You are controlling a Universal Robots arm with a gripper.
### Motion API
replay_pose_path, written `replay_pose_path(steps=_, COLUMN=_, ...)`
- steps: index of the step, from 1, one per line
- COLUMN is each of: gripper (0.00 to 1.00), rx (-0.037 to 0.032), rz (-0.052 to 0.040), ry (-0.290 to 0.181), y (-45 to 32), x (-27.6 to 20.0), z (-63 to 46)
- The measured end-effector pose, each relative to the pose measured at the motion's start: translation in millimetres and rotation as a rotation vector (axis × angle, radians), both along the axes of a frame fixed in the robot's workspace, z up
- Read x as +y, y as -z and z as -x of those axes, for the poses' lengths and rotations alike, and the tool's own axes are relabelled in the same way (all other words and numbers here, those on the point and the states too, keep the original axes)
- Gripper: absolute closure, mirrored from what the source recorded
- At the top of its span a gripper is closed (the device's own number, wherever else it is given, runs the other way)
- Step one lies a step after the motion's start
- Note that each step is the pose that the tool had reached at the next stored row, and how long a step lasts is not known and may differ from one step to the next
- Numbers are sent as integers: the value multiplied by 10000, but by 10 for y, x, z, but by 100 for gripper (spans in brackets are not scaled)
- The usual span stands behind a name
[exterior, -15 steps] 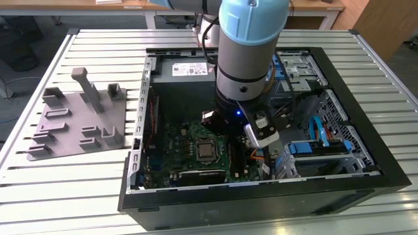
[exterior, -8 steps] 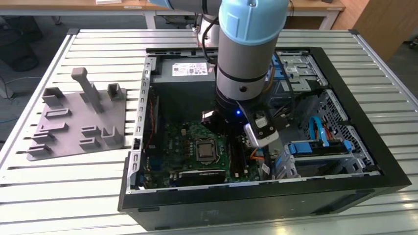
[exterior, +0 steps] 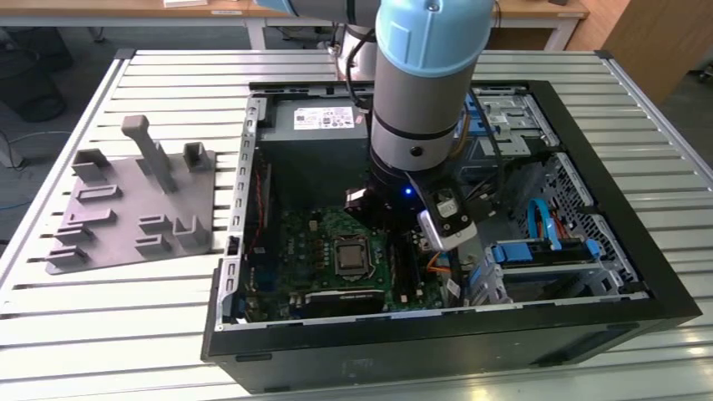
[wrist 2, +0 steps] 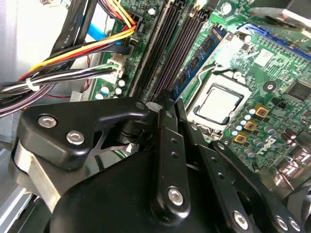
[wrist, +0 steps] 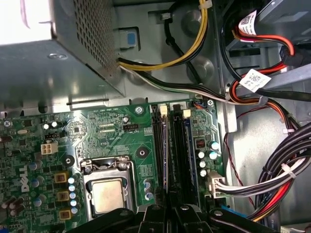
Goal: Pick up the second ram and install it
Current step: 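Press down the second ram until it locks into place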
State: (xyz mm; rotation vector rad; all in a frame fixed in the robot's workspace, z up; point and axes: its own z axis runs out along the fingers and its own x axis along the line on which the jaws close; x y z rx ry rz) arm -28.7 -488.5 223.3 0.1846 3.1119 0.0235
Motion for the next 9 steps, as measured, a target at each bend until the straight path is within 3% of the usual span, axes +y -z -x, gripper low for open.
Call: replay_pose_path(steps=9, gripper=86, rx=0, rz=-2, ry=-263, y=18, x=12, z=0)
